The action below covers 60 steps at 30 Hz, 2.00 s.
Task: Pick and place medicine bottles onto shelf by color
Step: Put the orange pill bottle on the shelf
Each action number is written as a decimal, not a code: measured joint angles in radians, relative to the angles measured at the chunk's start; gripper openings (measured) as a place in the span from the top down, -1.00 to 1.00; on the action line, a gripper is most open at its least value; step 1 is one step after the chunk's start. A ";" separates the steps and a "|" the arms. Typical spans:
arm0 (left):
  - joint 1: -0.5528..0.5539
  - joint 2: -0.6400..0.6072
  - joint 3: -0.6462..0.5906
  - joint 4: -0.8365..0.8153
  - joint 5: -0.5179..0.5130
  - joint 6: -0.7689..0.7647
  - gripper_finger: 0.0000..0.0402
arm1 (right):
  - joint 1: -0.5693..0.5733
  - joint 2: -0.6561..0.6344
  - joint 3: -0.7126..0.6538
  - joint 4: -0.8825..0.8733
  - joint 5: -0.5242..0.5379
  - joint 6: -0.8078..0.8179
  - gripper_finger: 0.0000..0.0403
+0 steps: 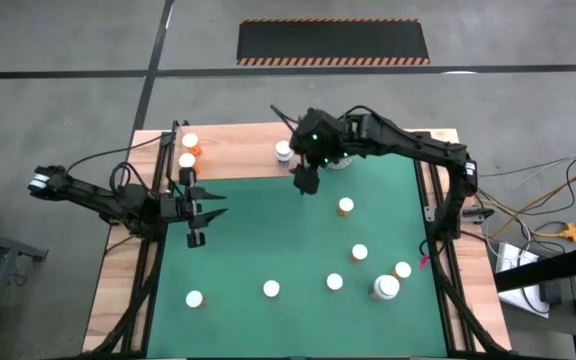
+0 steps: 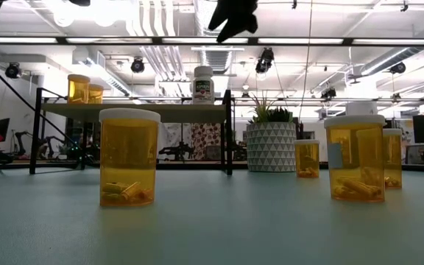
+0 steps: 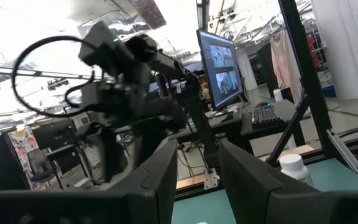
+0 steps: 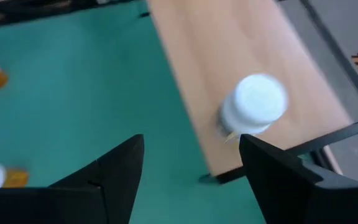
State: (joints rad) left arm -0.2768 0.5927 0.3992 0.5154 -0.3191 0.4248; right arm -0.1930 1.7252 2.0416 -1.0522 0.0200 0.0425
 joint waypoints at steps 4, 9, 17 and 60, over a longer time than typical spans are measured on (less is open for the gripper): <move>0.000 0.004 0.000 0.000 0.000 -0.002 0.48 | 0.069 -0.008 -0.010 -0.042 0.005 0.000 -0.22; 0.000 0.016 0.000 0.001 0.000 -0.005 0.48 | 0.165 -0.027 -0.092 -0.002 0.005 -0.016 -0.22; 0.000 0.021 0.000 0.000 0.000 -0.028 0.48 | 0.321 -0.054 -0.353 0.289 0.005 -0.045 -0.21; 0.000 0.028 0.000 -0.001 0.023 -0.079 0.48 | 0.494 0.307 -0.580 1.032 -0.082 -0.010 -0.21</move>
State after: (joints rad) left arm -0.2771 0.6209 0.3992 0.5144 -0.2962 0.3462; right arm 0.3008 2.0319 1.4616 -0.0197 -0.0616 0.0326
